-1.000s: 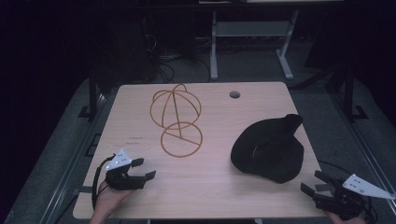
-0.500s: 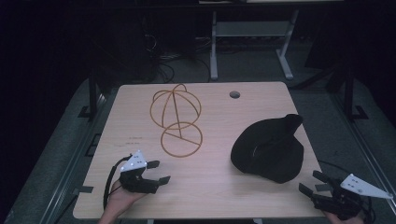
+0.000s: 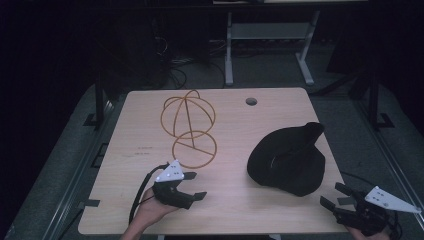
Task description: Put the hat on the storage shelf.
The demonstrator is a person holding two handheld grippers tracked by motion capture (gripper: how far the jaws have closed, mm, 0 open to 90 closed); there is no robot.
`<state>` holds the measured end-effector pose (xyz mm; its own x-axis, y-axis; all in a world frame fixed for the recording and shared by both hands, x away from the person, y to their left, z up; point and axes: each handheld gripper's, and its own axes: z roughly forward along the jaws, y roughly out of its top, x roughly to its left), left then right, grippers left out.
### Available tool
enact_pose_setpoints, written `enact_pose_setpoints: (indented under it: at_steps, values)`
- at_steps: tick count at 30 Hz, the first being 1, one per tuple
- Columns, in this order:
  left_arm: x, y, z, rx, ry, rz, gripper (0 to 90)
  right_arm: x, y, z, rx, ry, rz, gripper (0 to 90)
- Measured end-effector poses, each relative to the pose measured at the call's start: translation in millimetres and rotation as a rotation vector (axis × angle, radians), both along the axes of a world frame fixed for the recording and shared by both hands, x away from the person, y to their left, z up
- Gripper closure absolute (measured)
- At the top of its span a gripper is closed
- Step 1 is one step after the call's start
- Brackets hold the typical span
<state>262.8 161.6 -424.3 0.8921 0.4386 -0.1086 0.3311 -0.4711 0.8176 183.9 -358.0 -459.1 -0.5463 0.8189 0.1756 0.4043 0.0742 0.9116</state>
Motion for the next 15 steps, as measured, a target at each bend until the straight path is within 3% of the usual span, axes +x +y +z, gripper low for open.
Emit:
enact_pose_setpoints:
  at_steps: [15]
  values:
    - [10.2,-65.5,12.6,0.018,-0.017,-0.132,24.2,0.9,2.0,1.0,-0.001,-0.005,0.009,18.9]
